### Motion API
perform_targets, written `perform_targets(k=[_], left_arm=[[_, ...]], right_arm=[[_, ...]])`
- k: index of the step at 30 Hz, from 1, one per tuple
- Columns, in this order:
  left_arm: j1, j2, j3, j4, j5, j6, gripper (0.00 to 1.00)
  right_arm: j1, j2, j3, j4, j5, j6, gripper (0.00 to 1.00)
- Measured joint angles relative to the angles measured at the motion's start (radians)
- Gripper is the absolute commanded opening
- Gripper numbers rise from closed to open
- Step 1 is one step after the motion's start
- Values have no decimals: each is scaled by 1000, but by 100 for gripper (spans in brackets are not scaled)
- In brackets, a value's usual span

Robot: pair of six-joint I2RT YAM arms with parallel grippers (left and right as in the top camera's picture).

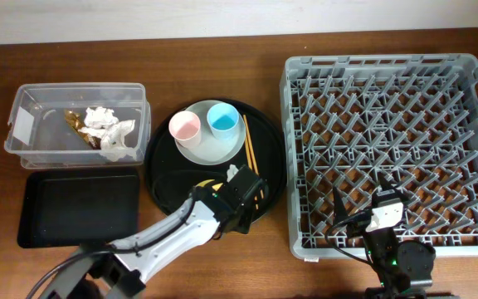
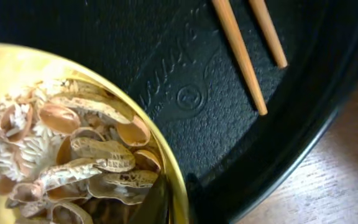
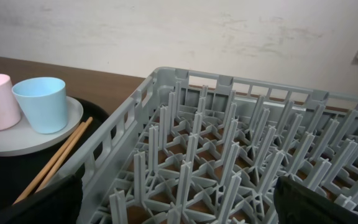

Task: Sort waste into correct bins and load items into the dishwasher rack
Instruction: 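Grasp the yellow bowl rim with the left gripper, then tip the yellow bowl over the black tray to empty shells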

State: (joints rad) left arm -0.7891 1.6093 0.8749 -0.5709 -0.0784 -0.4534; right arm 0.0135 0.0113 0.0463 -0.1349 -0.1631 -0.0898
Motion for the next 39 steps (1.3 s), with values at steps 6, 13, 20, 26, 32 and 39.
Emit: perform_targets(k=[6,13,20,26,32,39], left_arm=[[-3,0,0,3,-54,0,2],[10,-162,55,-122,-129,0,0],[469,-465,68,-239,29,51,1],[1022,-468,69,-299,320,164,0],[1276,-281,70,-274,507,240,0],[1559,-79,70,-259,1089,467,0]], right_arm=[[0,0,0,0,0,0,98],[0,0,0,0,0,0,98],[0,0,0,0,0,0,98],[0,0,0,0,0,0,98],[0,0,0,0,0,0,98],[0,0,0,0,0,0,98]])
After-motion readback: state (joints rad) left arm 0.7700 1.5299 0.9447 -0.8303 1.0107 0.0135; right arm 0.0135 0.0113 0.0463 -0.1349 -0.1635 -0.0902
